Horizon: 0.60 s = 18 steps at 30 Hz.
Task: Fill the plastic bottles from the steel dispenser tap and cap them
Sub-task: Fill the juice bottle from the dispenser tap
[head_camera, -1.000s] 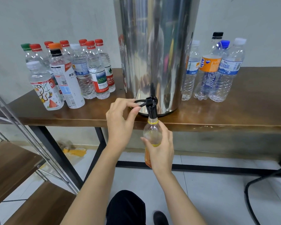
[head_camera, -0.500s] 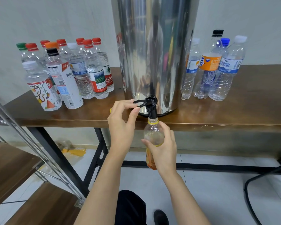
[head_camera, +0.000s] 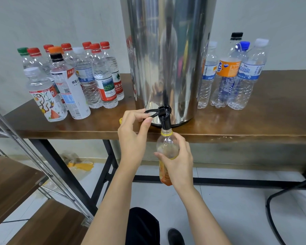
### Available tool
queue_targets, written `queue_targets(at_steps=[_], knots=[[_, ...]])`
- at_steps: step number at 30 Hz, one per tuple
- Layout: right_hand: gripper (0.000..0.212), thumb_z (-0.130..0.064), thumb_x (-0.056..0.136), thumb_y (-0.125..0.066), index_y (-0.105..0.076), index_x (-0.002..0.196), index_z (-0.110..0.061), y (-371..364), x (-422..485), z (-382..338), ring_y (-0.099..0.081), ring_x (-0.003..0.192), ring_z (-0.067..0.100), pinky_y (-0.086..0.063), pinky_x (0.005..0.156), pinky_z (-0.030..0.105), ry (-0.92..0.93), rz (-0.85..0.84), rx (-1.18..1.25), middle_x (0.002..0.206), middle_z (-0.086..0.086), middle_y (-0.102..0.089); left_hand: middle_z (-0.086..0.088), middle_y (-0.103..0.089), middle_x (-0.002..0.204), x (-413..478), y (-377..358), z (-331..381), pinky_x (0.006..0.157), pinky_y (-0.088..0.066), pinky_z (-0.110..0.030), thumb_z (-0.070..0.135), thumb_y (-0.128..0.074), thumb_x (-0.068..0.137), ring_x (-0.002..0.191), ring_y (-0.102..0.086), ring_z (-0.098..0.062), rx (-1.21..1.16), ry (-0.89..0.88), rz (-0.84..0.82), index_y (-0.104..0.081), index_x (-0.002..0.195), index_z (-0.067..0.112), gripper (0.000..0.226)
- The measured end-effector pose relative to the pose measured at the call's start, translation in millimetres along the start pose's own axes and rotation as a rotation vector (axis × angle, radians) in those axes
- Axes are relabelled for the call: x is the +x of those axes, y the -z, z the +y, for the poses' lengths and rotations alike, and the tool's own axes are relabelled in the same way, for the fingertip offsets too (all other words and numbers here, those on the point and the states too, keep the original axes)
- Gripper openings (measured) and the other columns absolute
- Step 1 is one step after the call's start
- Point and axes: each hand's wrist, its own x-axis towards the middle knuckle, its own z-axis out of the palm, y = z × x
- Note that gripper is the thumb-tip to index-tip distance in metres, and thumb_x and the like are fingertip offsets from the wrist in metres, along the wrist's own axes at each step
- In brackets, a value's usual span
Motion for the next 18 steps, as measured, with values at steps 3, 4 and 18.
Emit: queue_targets(at_steps=[3, 4, 18], knots=[[0.074, -0.028, 0.071, -0.088, -0.048, 0.132, -0.040, 0.3, -0.4, -0.6, -0.042, 0.107, -0.009, -0.035, 0.077, -0.002, 0.003, -0.004, 0.006, 0.128, -0.016, -0.050, 0.020, -0.061, 0.102, -0.3, 0.3, 0.6, 0.079, -0.045, -0.025, 0.011, -0.067, 0.092, 0.106, -0.057, 0.005, -0.009, 0.008, 0.000, -0.058, 0.086, 0.038, 0.029], [0.074, -0.028, 0.071, -0.088, -0.048, 0.132, -0.040, 0.4, -0.4, -0.6, -0.043, 0.108, -0.008, -0.034, 0.078, -0.002, 0.003, -0.005, 0.008, 0.128, -0.016, -0.051, 0.020, -0.061, 0.102, -0.4, 0.3, 0.7, 0.080, -0.045, -0.027, 0.010, -0.067, 0.092, 0.106, -0.057, 0.005, -0.011, 0.006, 0.001, -0.058, 0.086, 0.038, 0.030], [0.074, -0.026, 0.071, -0.088, -0.049, 0.132, -0.040, -0.1, 1.5, -0.4, -0.043, 0.110, -0.008, -0.034, 0.081, -0.001, 0.002, -0.009, 0.019, 0.125, -0.017, -0.051, 0.014, -0.063, 0.104, -0.1, 0.8, 2.1, 0.071, -0.041, -0.009, 0.011, -0.067, 0.092, 0.105, -0.057, 0.006, -0.024, 0.015, -0.006, -0.062, 0.087, 0.028, 0.019]])
